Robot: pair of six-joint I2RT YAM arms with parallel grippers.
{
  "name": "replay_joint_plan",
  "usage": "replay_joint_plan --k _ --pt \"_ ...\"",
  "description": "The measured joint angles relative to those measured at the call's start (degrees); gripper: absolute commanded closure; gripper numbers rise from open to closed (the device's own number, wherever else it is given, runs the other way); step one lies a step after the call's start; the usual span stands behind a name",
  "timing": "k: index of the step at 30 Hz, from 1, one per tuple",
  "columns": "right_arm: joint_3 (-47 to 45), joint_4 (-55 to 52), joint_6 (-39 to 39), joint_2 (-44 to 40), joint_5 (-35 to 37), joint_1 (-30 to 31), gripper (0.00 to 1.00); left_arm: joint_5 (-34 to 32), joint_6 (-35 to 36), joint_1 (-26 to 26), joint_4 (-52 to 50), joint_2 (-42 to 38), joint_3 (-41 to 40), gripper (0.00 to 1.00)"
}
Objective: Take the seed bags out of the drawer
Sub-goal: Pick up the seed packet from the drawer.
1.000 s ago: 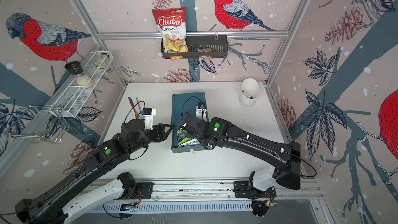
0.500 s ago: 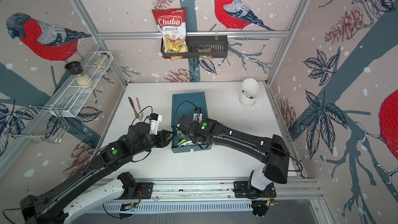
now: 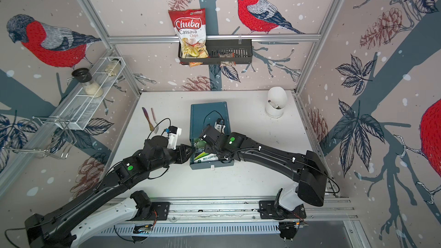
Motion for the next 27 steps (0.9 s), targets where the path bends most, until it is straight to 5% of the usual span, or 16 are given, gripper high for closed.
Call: replay_joint_plan --k 7,27 --pt "0.00 1.22 -0.04 -0.44 -2.58 -0.44 1.00 -0.50 -0.81 -0.04 1.31 -0.13 -0.76 0.69" --pt "-0.55 1.86 1.11 -7.41 -8.46 -2.43 1.00 -4.44 -0.81 -0.04 3.02 -0.33 -1.27 0.72"
